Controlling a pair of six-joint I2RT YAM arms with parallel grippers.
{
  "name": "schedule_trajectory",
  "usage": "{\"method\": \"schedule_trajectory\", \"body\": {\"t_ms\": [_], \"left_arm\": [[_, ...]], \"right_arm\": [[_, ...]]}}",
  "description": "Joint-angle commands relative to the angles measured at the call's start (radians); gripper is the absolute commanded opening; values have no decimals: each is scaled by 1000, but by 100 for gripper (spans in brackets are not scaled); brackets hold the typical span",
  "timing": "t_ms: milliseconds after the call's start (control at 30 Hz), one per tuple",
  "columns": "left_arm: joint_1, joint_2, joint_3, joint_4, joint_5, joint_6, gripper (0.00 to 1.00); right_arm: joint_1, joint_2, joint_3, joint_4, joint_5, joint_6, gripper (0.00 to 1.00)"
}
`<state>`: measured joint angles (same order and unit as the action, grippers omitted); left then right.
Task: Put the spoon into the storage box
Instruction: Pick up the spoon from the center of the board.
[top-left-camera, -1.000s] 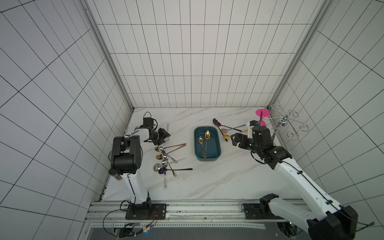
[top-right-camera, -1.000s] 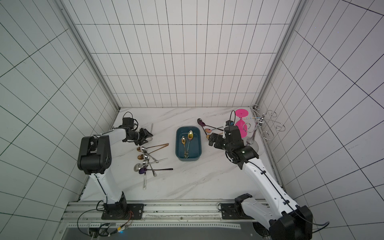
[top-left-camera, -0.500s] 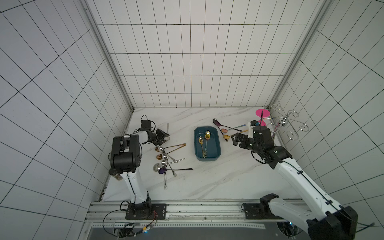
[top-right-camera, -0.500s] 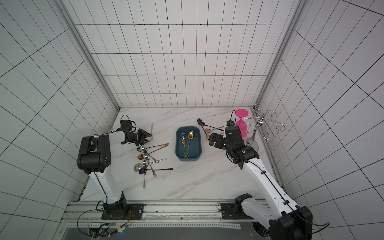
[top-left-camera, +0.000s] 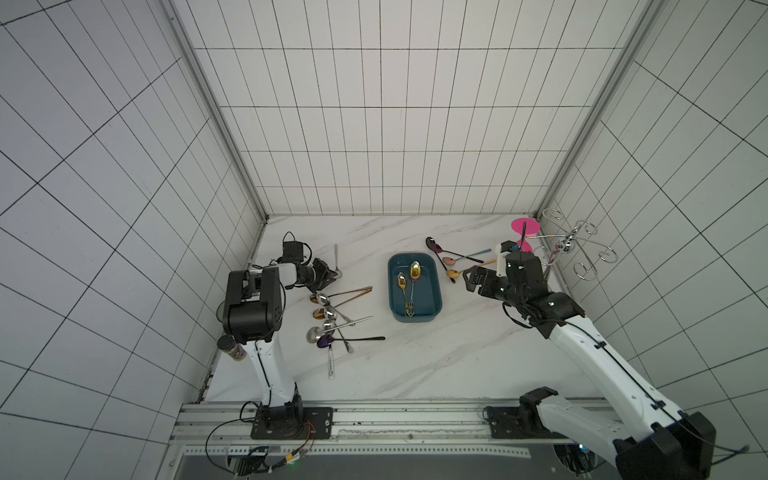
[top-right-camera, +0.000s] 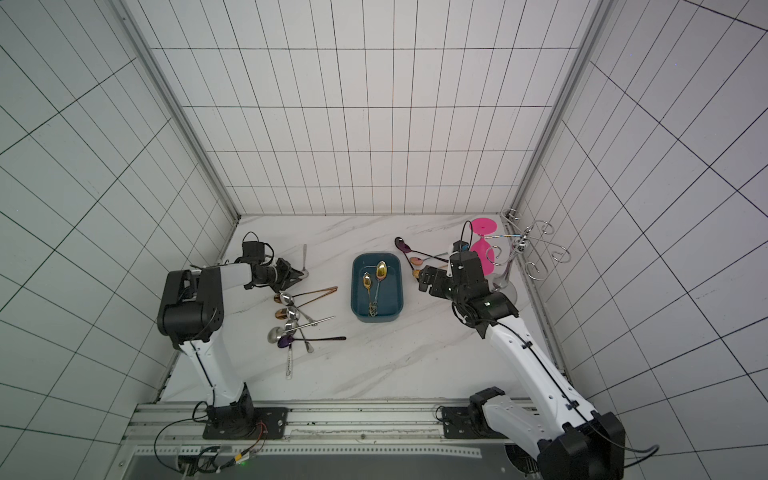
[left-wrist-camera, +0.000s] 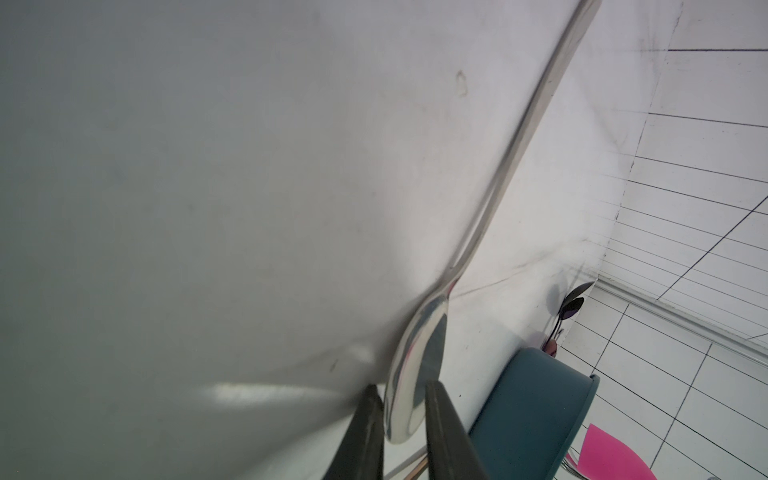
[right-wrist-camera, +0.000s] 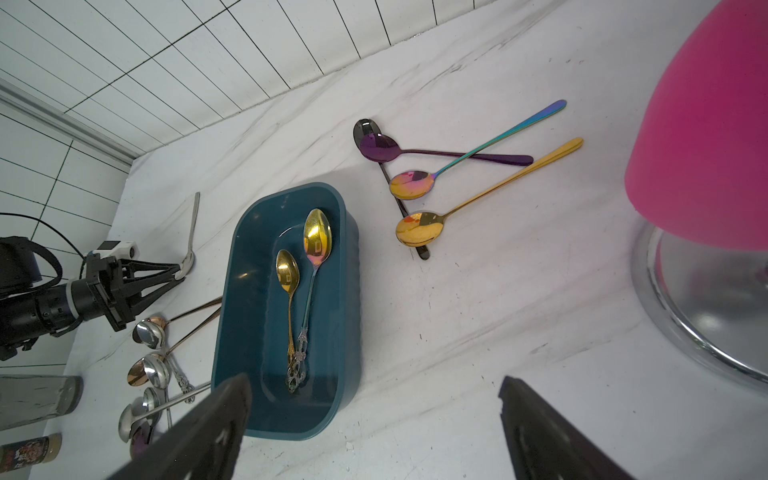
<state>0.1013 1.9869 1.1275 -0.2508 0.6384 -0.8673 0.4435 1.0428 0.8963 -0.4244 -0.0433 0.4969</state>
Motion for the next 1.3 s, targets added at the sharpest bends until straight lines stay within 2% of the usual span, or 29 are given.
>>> {"method": "schedule_trajectory", "body": {"t_ms": [0, 200, 500, 800, 900, 1033, 1267], "left_arm": [[0, 58, -16, -64, -67, -1, 15], [0, 50, -20, -58, -59, -10, 0], [0, -31, -49, -12, -16, 4, 0], [-1, -172, -69, -2, 13, 126, 0], [-2, -225, -55, -21, 40, 233, 0], [-22, -298, -4, -107, 64, 423, 0], [-178, -381, 157, -369, -107, 906, 0]], "right_arm": [[-14, -6, 29, -17, 10, -6, 97], [-15, -8, 28, -18, 10, -6, 97], [-15, -4, 31, -16, 4, -12, 97], [-16, 9, 51, 20, -55, -70, 97], [-16, 19, 77, 25, -97, -127, 95], [-15, 31, 139, -12, -142, -267, 93], [-14, 51, 276, -166, -189, -537, 90]]}}
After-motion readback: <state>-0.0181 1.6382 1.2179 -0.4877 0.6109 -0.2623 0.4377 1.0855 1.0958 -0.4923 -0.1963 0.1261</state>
